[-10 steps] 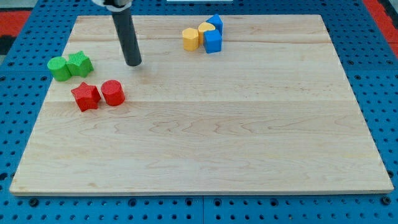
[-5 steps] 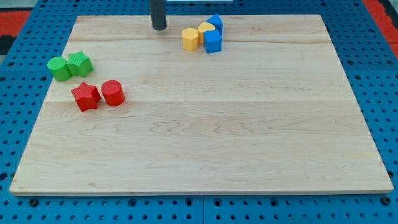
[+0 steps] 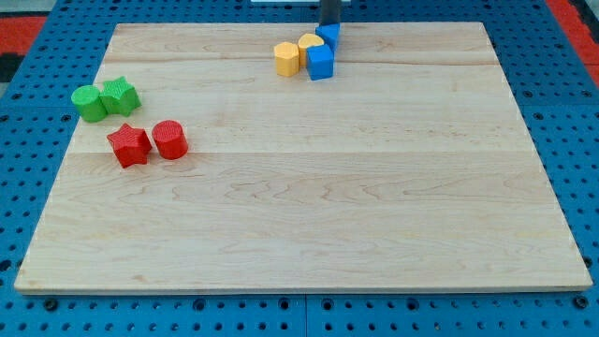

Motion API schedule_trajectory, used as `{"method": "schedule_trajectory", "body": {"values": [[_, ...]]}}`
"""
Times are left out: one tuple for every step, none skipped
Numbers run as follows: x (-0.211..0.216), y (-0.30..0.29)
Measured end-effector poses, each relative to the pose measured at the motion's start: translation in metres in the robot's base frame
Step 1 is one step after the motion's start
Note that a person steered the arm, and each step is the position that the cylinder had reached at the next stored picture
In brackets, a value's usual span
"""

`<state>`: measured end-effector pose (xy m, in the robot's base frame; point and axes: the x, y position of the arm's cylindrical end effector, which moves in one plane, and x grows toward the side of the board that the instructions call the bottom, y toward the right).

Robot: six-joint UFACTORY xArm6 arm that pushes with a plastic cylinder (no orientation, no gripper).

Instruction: Push the group of blocks slightly down

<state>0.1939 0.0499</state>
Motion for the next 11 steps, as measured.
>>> {"method": "schedule_trajectory", "body": {"values": [[0.008,0.007],[0.012,0.007],[0.012,-0.005],[0.017,-0.025],[0.025,-0.027],[0.036,-0.023],[0.045,-0.02],[0.054,-0.018],[0.054,-0.018],[0.064,-0.019],[0.068,-0.019]]}}
